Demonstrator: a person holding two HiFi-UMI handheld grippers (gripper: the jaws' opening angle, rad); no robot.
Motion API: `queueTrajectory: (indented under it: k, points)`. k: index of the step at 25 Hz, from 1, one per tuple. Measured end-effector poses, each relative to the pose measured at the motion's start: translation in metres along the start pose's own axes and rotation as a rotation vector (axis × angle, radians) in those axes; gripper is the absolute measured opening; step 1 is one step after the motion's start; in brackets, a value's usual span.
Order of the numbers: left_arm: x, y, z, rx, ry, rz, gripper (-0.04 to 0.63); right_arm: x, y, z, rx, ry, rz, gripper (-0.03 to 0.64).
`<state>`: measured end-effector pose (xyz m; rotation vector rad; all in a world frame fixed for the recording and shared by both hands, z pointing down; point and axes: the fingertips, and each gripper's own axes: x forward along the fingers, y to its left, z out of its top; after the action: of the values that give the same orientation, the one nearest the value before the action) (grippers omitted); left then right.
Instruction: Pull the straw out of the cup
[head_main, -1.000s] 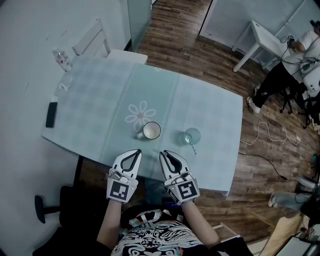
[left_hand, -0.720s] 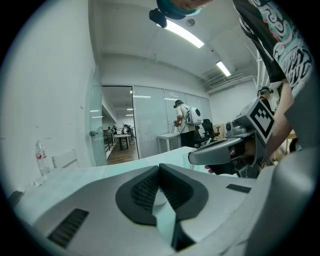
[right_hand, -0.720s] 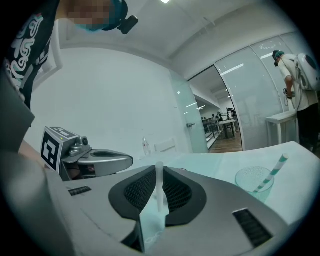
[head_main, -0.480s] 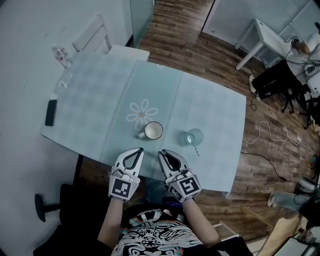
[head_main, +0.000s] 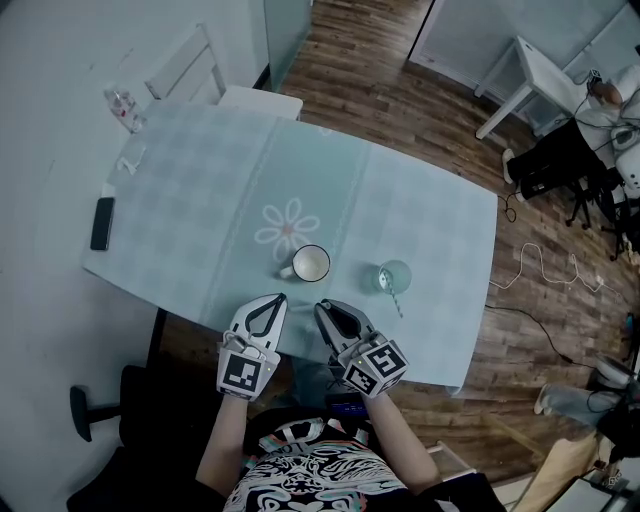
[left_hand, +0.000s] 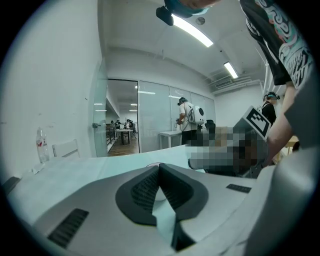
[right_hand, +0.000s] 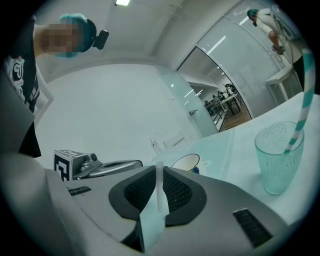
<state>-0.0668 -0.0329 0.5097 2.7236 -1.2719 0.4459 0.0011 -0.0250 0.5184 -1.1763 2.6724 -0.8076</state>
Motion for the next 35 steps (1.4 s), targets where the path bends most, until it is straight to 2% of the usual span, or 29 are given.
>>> queueTrajectory:
  k: [7, 17, 22, 30, 35]
  points:
    - [0.001, 0.006, -0.010, -0.035, 0.019, 0.011, 0.009, 0.006, -0.012, -0.013, 0.065, 0.030, -0.010, 0.066]
    - [0.006, 0.007, -0.016, -0.065, 0.019, -0.003, 0.009, 0.013, -0.022, -0.024, 0.025, 0.083, -0.054, 0.066]
    - [0.009, 0.007, -0.018, -0.068, 0.029, -0.012, 0.009, 0.010, -0.029, -0.023, 0.065, 0.069, -0.076, 0.066]
    - [0.012, 0.012, -0.028, -0.082, 0.044, -0.024, 0.009, 0.011, -0.041, -0.029, -0.041, 0.097, -0.130, 0.079]
    - [0.016, 0.008, -0.026, -0.086, 0.047, -0.032, 0.009, 0.009, -0.053, -0.028, -0.032, 0.107, -0.177, 0.084]
